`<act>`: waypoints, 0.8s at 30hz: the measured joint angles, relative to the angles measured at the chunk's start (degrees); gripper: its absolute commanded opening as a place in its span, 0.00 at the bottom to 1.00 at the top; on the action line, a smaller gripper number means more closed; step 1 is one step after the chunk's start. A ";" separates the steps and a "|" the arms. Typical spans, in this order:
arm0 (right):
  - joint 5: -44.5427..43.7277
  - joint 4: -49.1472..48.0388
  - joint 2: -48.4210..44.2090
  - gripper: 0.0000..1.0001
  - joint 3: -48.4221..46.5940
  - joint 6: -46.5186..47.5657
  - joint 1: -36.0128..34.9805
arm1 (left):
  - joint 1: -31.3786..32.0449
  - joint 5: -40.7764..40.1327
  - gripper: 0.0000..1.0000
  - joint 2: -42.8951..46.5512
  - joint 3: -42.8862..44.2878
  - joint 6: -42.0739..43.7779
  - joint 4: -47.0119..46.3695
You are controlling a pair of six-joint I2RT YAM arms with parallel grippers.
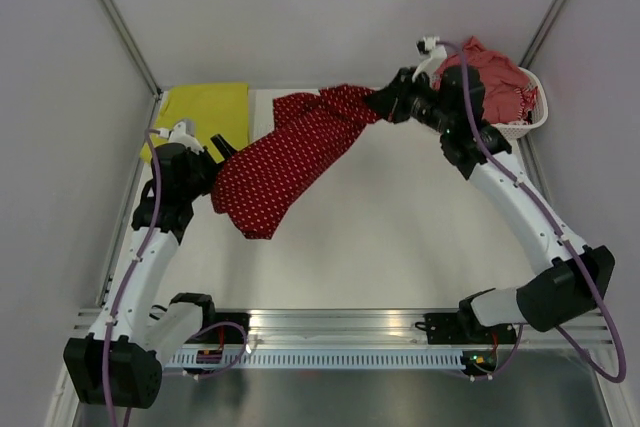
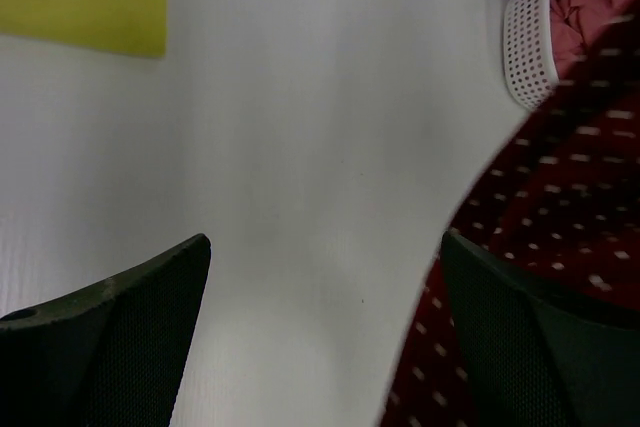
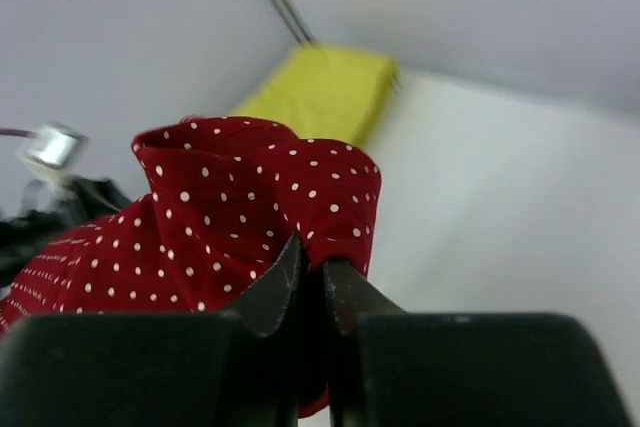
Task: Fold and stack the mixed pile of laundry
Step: Place the skirt at the center of the board.
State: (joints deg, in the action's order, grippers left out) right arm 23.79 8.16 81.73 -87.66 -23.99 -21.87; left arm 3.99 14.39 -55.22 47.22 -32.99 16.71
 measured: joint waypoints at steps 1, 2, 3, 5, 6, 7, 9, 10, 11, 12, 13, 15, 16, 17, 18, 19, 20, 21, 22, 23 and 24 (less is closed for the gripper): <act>-1.46 -0.33 -1.70 0.47 6.82 -0.92 1.01 | 0.00 -1.16 1.00 0.79 -0.50 -0.04 0.83; -2.67 -1.75 -3.30 0.60 14.23 -2.08 2.12 | 0.00 -2.25 1.00 1.33 -1.05 -0.04 1.75; -3.85 -1.44 -4.24 0.67 21.31 -2.84 3.41 | 0.00 -2.84 1.00 1.55 -1.51 -0.07 2.69; -5.70 -0.37 -3.89 0.81 31.93 -3.37 6.05 | 0.00 -4.09 0.99 1.25 -2.27 -0.09 4.72; -6.91 1.99 -2.86 0.90 36.09 -3.34 7.52 | 0.00 -4.52 1.00 0.90 -2.67 -0.09 5.70; -8.52 4.94 -2.01 0.98 38.91 -3.10 8.98 | 0.00 -4.81 1.00 0.37 -3.10 -0.09 6.62; -12.31 9.73 -2.19 0.98 41.57 -2.16 10.86 | 0.00 -4.98 1.00 -0.72 -4.07 -0.17 8.13; -13.60 10.78 -3.15 0.98 41.83 -1.68 11.10 | 0.02 -4.96 1.00 -1.42 -4.57 -0.28 8.79; -14.36 10.93 -4.31 0.98 41.83 -1.38 11.10 | 0.02 -4.92 1.00 -2.16 -5.18 -0.48 9.20; -15.02 10.71 -6.14 0.98 41.79 -0.94 10.99 | 0.04 -4.81 1.00 -2.95 -5.73 -0.63 9.73; -15.52 10.56 -8.15 0.98 41.64 -0.39 10.80 | 0.13 -4.68 1.00 -3.72 -6.34 -0.68 10.08; -16.35 10.23 -11.17 0.98 40.72 0.87 10.36 | 0.66 -3.78 0.99 -5.14 -7.54 -0.74 10.43; -16.76 9.90 -11.78 0.98 40.04 1.64 9.92 | 1.29 -3.17 1.00 -5.88 -8.09 -0.85 10.64; -17.33 9.68 -11.91 0.98 39.45 2.25 9.40 | 2.43 -2.56 1.00 -6.56 -8.66 -0.98 10.75; -17.97 9.44 -11.72 0.98 38.77 2.97 8.39 | 4.04 -2.23 1.00 -7.10 -9.11 -1.25 10.84; -18.58 9.38 -11.21 0.98 38.16 3.61 7.08 | 6.12 -2.01 0.99 -7.52 -9.60 -1.60 10.73; -19.19 9.25 -10.47 0.98 37.55 4.28 5.62 | 7.69 -1.79 1.00 -7.74 -10.03 -1.88 10.58; -19.67 9.18 -9.60 0.98 37.00 4.72 4.15 | 9.62 -1.77 1.00 -8.02 -10.56 -2.38 10.47; -20.00 9.14 -8.50 0.98 36.41 5.11 2.75 | 11.02 -1.73 1.00 -8.31 -11.15 -2.80 10.38; -20.28 9.07 -7.39 0.98 35.80 5.44 1.40 | 11.76 -1.86 0.99 -8.66 -11.72 -3.23 10.36; -20.74 9.07 -6.38 0.98 35.23 5.81 0.37 | 11.98 -2.27 0.99 -9.11 -12.17 -3.67 10.45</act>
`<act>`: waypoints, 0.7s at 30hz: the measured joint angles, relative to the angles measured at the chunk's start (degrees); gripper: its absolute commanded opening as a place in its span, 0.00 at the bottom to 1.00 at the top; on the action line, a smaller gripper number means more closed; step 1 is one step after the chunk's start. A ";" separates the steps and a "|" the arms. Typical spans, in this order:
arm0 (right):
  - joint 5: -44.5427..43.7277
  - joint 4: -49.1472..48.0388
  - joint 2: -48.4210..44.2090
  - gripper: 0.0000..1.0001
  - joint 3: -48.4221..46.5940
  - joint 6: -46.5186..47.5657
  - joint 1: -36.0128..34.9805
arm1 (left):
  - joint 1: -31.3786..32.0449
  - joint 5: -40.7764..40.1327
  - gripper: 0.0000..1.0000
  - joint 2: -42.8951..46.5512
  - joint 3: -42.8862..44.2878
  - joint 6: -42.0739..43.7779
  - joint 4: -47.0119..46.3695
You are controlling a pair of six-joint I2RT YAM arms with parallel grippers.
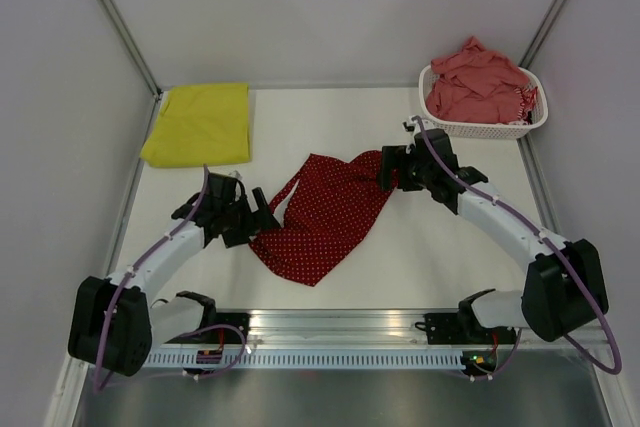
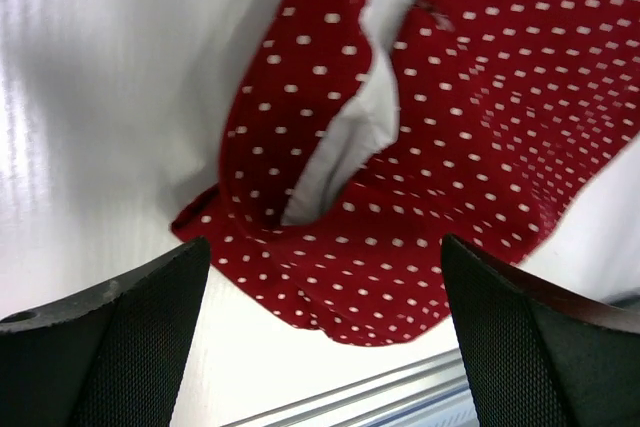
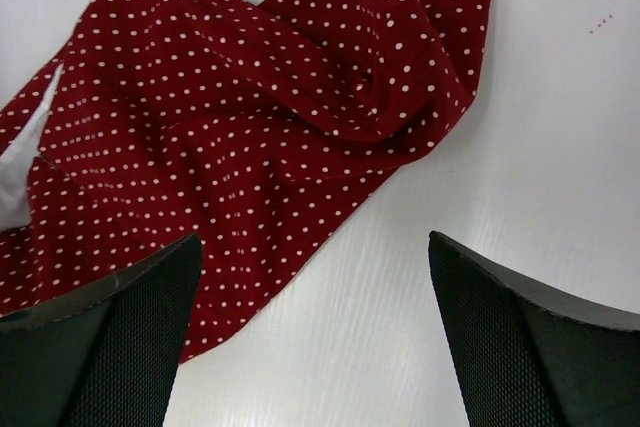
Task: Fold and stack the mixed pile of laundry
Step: Place the skirt at the center of the board, then flatten out the skirt at the center of the board.
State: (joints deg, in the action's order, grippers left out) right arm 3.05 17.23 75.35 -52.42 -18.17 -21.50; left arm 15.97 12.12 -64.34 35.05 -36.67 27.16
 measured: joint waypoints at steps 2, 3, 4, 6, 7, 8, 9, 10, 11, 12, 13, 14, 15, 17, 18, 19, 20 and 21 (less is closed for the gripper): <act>-1.57 0.15 1.84 0.98 -0.98 0.46 -0.94 | -0.02 -1.60 0.97 -1.44 -0.42 -0.66 0.04; -2.40 0.17 2.69 0.98 -1.46 0.66 -1.25 | -0.09 -2.25 0.94 -2.21 -0.42 -0.83 -0.09; -3.43 0.33 3.54 0.98 -1.99 0.90 -1.27 | -0.09 -2.97 0.89 -3.13 -0.39 -0.87 -0.26; -5.16 0.42 5.18 0.98 -3.17 1.25 -1.25 | -0.09 -3.26 0.81 -4.61 -0.13 -0.92 -0.31; -5.95 0.44 6.14 0.98 -3.91 1.49 -1.22 | -0.09 -3.19 0.74 -5.60 0.15 -0.94 -0.37; -6.43 0.33 7.02 0.98 -4.61 1.66 -1.20 | -0.09 -3.10 0.70 -6.56 0.44 -1.03 -0.59; -6.82 0.33 8.11 0.98 -5.57 1.95 -1.18 | -0.09 -2.97 0.67 -7.28 0.68 -0.98 -0.76; -7.02 0.39 9.31 0.98 -6.62 2.25 -1.18 | -0.09 -2.89 0.64 -7.78 0.81 -1.01 -1.07; -7.15 0.35 10.62 0.98 -7.82 2.62 -1.18 | -0.04 -2.71 0.62 -8.00 0.85 -1.03 -1.22; -7.10 0.31 11.87 0.98 -9.07 3.08 -1.25 | 0.04 -2.49 0.60 -8.07 0.85 -1.01 -1.38; -6.99 0.33 13.11 0.98 -10.34 3.56 -1.36 | 0.26 -2.38 0.56 -8.07 0.85 -1.01 -1.55; -6.91 0.09 14.34 0.98 -11.56 3.98 -1.60 | 0.46 -2.16 0.52 -8.07 0.85 -1.05 -1.79; -6.80 -0.15 15.37 0.98 -12.55 4.33 -1.90 | 0.66 -1.99 0.43 -8.13 0.85 -1.03 -2.01; -6.49 -0.50 17.77 0.98 -15.10 5.25 -2.91 | 0.90 -1.75 0.30 -8.35 0.85 -1.20 -2.19; -6.36 -0.59 19.06 0.98 -16.52 5.92 -3.72 | 0.90 -1.60 0.21 -8.61 0.85 -1.16 -2.25; -6.32 -0.57 20.65 0.98 -18.36 6.91 -4.68 | 0.92 -1.44 0.02 -8.96 0.85 -1.29 -2.34; -6.19 -0.61 21.94 0.98 -19.96 7.72 -5.53 | 0.94 -1.38 0.02 -9.35 0.85 -1.55 -2.43; -5.88 -0.59 23.87 0.98 -22.23 8.72 -6.67 | 0.94 -1.36 0.02 -9.75 0.85 -1.31 -2.45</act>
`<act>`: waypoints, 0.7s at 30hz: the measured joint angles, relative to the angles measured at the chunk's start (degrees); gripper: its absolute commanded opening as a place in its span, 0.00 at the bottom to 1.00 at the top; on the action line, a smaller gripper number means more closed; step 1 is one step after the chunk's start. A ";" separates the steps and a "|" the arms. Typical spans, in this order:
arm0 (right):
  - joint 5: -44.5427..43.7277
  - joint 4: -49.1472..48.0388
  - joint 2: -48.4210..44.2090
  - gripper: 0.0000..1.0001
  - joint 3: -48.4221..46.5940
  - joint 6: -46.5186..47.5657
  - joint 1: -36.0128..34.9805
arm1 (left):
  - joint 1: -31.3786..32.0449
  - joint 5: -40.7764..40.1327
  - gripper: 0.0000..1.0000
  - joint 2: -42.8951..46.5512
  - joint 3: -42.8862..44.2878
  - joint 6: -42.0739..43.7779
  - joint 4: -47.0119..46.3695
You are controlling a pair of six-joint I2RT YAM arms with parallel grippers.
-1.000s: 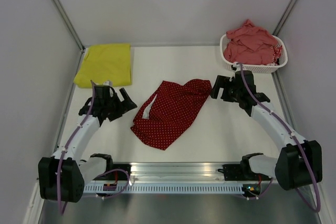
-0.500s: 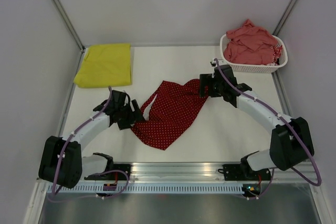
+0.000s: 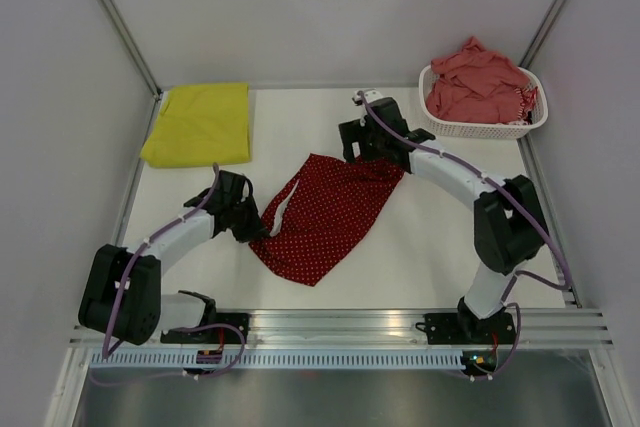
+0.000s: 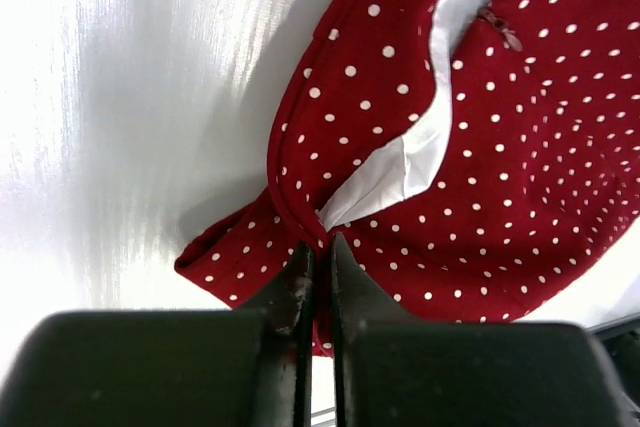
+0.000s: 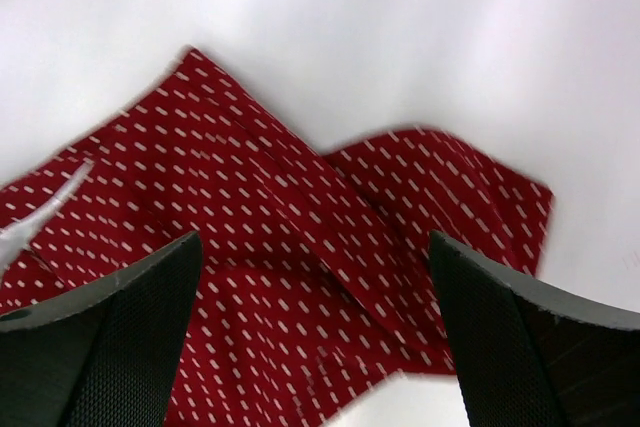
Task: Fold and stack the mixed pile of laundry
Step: Flatten out the skirt at the center of the board.
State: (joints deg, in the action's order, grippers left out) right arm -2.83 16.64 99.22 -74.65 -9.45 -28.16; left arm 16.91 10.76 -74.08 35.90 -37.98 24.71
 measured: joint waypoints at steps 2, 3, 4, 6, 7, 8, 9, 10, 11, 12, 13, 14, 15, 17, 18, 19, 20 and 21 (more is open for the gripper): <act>0.57 -0.55 4.07 0.98 -4.70 1.99 -2.32 | 0.00 0.07 0.02 -0.39 0.00 0.04 0.00; 0.94 -0.57 6.01 0.98 -6.84 2.91 -3.48 | 0.07 0.07 0.02 -0.35 0.00 0.04 0.00; 1.25 -0.31 8.22 0.98 -9.20 3.80 -4.68 | 0.07 0.07 0.02 -0.22 0.00 0.04 -0.04; 1.73 -0.66 12.24 0.98 -13.27 5.22 -6.29 | 0.13 0.09 0.02 0.26 0.00 0.04 -0.02; 1.86 -0.22 14.82 0.98 -15.87 5.86 -7.21 | 0.17 0.11 0.02 0.66 0.00 0.04 -0.02; 2.19 -0.33 17.49 0.98 -18.43 6.32 -7.98 | 0.20 0.13 0.02 1.11 0.00 0.04 0.00; 2.34 -0.22 20.09 0.98 -20.83 6.71 -8.55 | 0.22 0.22 0.02 1.60 0.00 0.04 0.00; 2.58 0.13 22.69 0.98 -23.30 6.97 -8.90 | 0.22 0.33 0.02 2.08 0.00 0.04 0.00; 2.71 0.15 25.11 0.98 -25.49 7.23 -9.14 | 0.22 0.33 0.02 2.43 0.00 0.04 0.00; 2.78 0.39 27.04 0.98 -27.15 7.37 -9.20 | 0.22 0.35 0.02 2.69 0.00 0.04 0.00; 2.84 0.42 29.14 0.97 -28.89 7.41 -9.20 | 0.22 0.33 0.02 2.80 0.02 0.07 0.00; 2.78 0.42 30.86 0.97 -30.12 7.41 -9.14 | 0.22 0.33 0.02 2.82 0.02 0.07 0.00; 2.82 0.50 32.24 0.95 -30.91 7.34 -9.07 | 0.24 0.33 0.02 2.80 0.02 0.04 0.02; 2.78 0.50 33.97 0.93 -31.30 7.23 -8.98 | 0.24 0.33 0.02 2.80 0.04 0.07 0.04; 2.75 0.59 34.56 0.90 -31.30 7.10 -8.87 | 0.24 0.31 0.02 2.80 0.04 0.07 0.04; 2.75 0.42 34.93 0.87 -31.23 7.02 -8.81 | 0.26 0.31 0.02 2.80 0.04 0.07 0.04; 2.75 0.20 35.12 0.84 -30.97 6.78 -8.74 | 0.26 0.31 0.02 2.80 0.04 0.07 0.02; 2.78 -0.17 35.12 0.74 -30.58 6.64 -8.72 | 0.26 0.28 0.02 2.80 0.04 0.04 0.04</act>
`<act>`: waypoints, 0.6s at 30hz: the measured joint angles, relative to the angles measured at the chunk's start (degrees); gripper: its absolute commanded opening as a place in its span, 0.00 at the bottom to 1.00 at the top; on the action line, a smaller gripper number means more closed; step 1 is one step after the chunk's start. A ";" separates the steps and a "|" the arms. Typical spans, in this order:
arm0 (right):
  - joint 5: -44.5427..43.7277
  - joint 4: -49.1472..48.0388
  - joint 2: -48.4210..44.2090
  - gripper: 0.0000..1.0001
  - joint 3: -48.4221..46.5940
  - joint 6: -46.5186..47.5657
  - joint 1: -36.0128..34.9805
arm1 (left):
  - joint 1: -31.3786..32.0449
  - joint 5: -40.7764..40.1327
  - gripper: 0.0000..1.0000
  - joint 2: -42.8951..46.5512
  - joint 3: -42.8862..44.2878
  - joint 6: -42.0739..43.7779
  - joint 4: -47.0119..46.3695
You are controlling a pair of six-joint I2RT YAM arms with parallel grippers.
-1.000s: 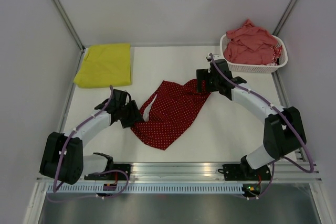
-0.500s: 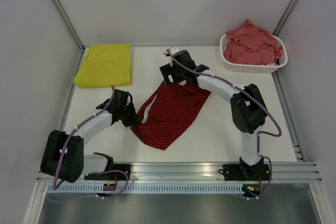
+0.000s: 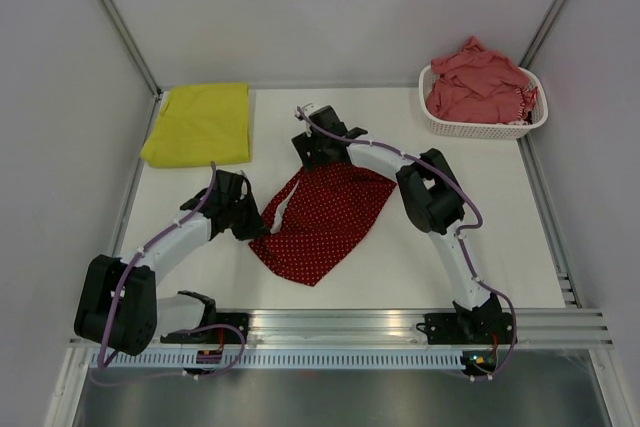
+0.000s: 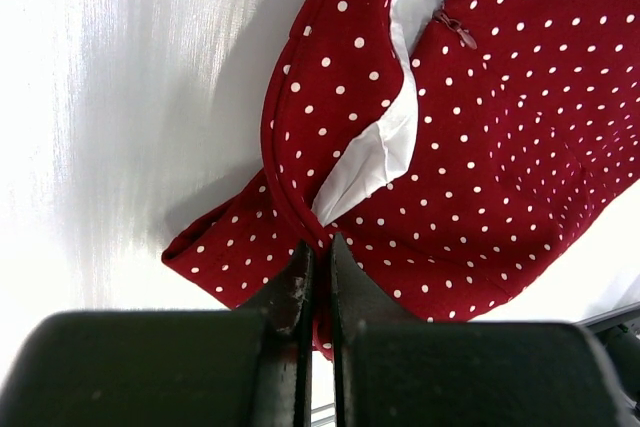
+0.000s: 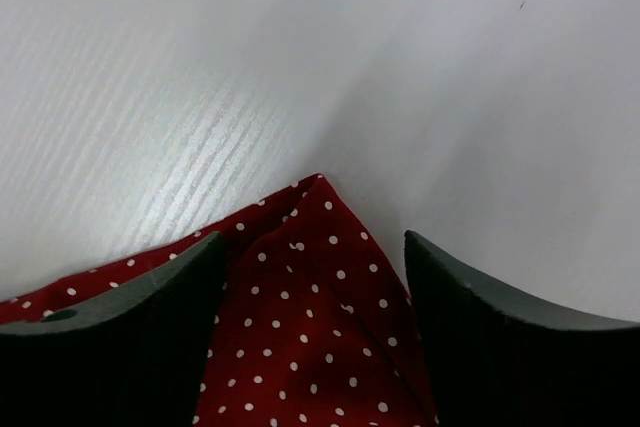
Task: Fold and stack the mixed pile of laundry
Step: Flatten out the skirt at the center of the board.
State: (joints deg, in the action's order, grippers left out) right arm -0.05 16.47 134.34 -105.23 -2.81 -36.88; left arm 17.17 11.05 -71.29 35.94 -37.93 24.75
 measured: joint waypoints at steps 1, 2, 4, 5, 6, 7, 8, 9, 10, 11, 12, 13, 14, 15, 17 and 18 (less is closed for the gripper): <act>0.00 -0.28 0.00 0.67 0.24 -0.13 0.00 | 0.00 0.00 0.02 0.00 0.00 0.02 0.00; 0.00 -0.55 0.00 0.61 0.37 -0.24 0.00 | 0.00 0.00 0.02 0.00 0.00 0.02 0.00; 0.02 -1.07 0.00 0.45 0.72 -0.55 -0.02 | 0.00 -0.02 0.02 0.00 0.00 0.02 0.00; 0.02 -1.38 0.00 0.40 0.87 -0.85 -0.02 | 0.00 0.00 0.02 0.00 0.00 0.02 0.00; 0.02 -1.51 0.00 0.31 1.01 -0.96 -0.02 | 0.00 0.00 0.02 0.00 0.00 0.02 0.00; 0.00 -1.66 0.00 0.26 1.11 -1.05 -0.02 | 0.00 0.00 0.02 0.00 0.00 0.02 0.00; 0.00 -1.79 0.00 0.14 1.22 -1.22 -0.02 | 0.00 0.00 0.02 0.00 0.02 0.02 0.00; 0.00 -1.90 0.00 0.10 1.29 -1.27 -0.02 | 0.00 0.00 0.02 0.00 0.04 0.02 0.04; 0.02 -1.95 0.00 0.05 1.31 -1.40 -0.02 | 0.00 -0.04 0.02 0.00 0.13 0.02 0.11; 0.02 -2.03 0.00 0.02 1.33 -1.38 -0.02 | 0.00 -0.13 0.02 0.00 0.33 0.02 0.33; 0.02 -2.23 -0.02 0.02 1.36 -1.42 -0.02 | 0.02 -0.31 0.02 0.00 0.66 0.04 0.66; -0.02 -2.38 -0.07 0.01 1.42 -1.46 -0.02 | 0.02 -0.57 0.02 0.00 1.09 0.04 0.94; -0.15 -2.60 -0.37 0.01 1.73 -1.42 -0.02 | 0.04 -1.11 0.02 0.04 1.73 0.07 1.49; -0.39 -2.60 -0.79 0.00 2.16 -1.33 -0.02 | 0.07 -1.84 0.02 0.04 2.58 0.09 2.25; -1.33 -2.64 -2.67 0.01 3.61 -1.05 -0.02 | 0.07 -3.89 0.02 0.22 4.79 0.28 3.91; -1.77 -2.58 -4.39 0.01 4.74 -0.90 -0.02 | 0.07 -5.49 0.02 0.46 7.15 0.46 5.40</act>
State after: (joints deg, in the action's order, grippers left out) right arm -1.83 13.89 129.95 -100.49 -3.70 -36.91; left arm 17.23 5.56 -70.83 43.09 -37.47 30.15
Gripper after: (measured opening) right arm 0.022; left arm 0.056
